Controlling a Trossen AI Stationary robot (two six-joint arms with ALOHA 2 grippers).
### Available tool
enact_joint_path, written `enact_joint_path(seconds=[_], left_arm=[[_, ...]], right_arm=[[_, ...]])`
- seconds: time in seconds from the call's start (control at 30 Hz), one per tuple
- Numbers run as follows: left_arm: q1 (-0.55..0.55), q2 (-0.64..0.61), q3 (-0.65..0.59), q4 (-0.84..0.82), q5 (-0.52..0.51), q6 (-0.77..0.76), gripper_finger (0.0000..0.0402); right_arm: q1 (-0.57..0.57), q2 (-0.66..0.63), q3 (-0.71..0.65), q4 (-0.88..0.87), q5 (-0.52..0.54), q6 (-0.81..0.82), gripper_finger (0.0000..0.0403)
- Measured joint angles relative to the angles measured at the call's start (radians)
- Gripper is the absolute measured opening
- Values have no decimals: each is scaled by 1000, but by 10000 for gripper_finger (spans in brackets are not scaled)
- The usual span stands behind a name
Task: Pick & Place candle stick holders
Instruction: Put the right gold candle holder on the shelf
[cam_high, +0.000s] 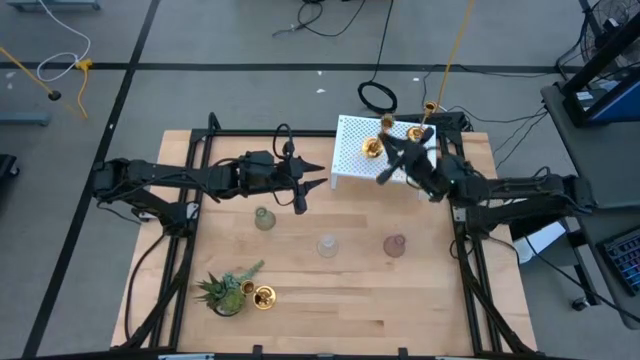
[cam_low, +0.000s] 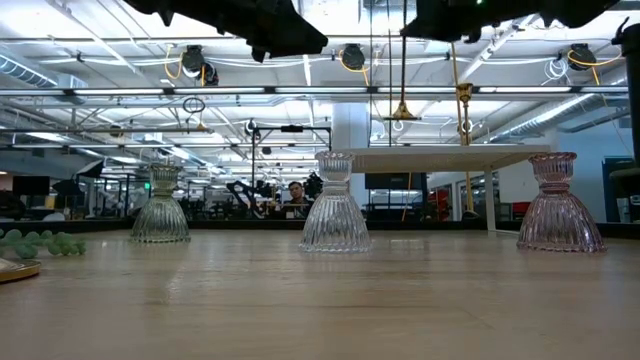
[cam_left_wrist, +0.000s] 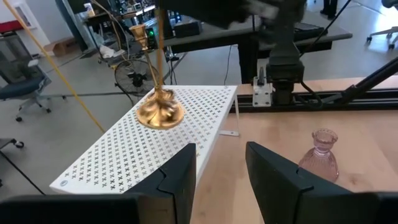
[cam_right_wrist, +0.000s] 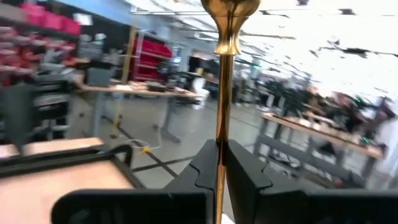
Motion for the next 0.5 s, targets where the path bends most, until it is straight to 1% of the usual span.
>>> enact_joint_path(seconds=[0.07,0.27,0.37,0.5], left_arm=[[0,0,0,2,0,-1,147],[0,0,0,5,0,-2,147],[0,0,0,5,0,-2,147],[0,0,0,5,0,-2,147]], right_arm=[[-49,15,0,2,4,30,9],[-168,77,0,-22,66,74,9],[-210,108,0,-21,60,127,9],[-253,145,0,-19,60,156,8]])
